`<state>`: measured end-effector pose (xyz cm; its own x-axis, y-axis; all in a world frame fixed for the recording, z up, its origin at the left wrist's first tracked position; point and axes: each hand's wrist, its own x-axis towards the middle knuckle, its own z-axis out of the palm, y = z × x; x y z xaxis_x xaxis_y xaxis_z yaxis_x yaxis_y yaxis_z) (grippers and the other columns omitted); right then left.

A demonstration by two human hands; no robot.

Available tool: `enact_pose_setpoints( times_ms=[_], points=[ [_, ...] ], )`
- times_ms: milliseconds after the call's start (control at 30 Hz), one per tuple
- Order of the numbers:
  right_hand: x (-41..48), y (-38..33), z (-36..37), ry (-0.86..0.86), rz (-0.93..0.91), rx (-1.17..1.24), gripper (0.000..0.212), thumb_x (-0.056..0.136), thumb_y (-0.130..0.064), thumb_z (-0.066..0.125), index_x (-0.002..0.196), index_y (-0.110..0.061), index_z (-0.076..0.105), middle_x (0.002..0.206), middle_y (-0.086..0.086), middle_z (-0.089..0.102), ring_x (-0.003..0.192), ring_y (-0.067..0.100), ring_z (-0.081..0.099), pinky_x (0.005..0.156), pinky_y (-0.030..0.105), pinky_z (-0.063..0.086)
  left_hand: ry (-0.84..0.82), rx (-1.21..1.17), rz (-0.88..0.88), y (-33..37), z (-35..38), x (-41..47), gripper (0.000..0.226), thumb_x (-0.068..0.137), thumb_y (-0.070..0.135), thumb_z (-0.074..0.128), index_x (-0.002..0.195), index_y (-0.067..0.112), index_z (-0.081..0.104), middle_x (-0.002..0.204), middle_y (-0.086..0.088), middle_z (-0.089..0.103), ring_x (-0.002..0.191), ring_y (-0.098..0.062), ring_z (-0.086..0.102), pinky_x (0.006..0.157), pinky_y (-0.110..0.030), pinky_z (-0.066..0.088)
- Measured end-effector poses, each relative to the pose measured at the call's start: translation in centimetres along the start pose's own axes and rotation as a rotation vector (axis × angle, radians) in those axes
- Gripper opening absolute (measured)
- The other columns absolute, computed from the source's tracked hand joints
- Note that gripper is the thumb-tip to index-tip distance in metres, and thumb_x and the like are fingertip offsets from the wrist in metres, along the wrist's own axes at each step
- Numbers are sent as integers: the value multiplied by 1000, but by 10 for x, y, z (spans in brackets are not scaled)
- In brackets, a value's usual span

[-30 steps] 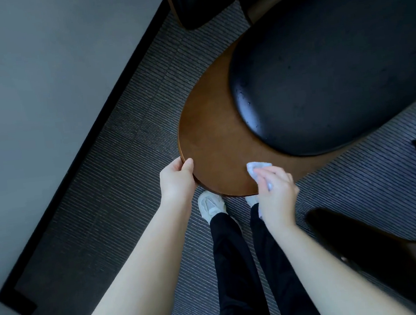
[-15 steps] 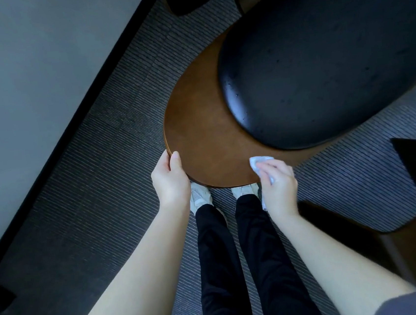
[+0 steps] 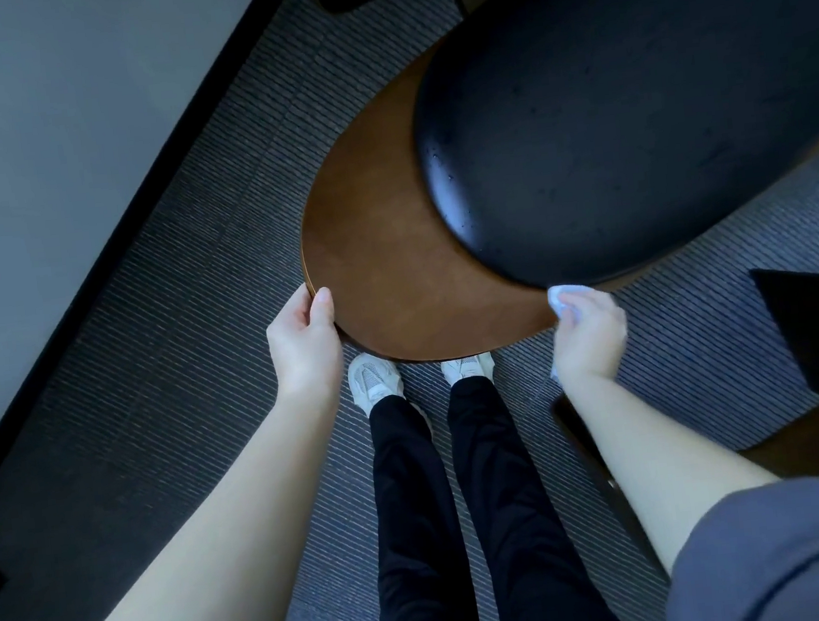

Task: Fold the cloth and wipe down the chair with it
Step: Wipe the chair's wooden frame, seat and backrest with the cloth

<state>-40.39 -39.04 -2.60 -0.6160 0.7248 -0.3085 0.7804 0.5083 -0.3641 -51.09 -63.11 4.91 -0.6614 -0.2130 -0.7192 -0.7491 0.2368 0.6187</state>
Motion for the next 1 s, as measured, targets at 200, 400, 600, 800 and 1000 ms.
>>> enact_pose_setpoints(
  times_ms=[200,400,600,800,1000],
  points=[
    [-21,-20,10,-53,63,35,27,91,-2,55,103,-17,74,114,-4,64,103,25,51,82,26,26,-8,-3,-13,6,-1,-2,41,102,23,43,79,43,72,95,5,75,98,-22,70,92,-46,56],
    [-39,-60,31,-152,-185,143,24,90,-6,59,96,-23,75,106,-7,67,98,20,54,82,30,28,-27,-41,-16,7,-2,-5,41,103,20,44,83,41,72,97,8,75,98,-16,70,90,-38,57],
    [-78,-93,31,-180,-367,170,24,85,-7,60,93,-25,74,98,-10,67,84,16,52,75,27,26,-69,-63,-9,10,-6,-3,29,104,16,45,99,26,72,88,10,74,82,-6,71,75,-24,58],
    [-31,-60,27,-107,-1,-5,28,90,-11,49,93,-28,72,113,-15,63,97,21,51,78,30,23,-129,-56,-90,16,-14,5,27,103,14,48,98,27,71,101,4,76,93,-10,72,70,-18,57],
    [-80,-113,32,-236,-479,220,24,86,-8,61,96,-26,74,102,-11,67,86,17,54,77,31,35,-183,-33,-79,16,-14,9,25,103,9,47,100,15,70,94,-1,76,87,-14,73,69,-21,57]
  ],
)
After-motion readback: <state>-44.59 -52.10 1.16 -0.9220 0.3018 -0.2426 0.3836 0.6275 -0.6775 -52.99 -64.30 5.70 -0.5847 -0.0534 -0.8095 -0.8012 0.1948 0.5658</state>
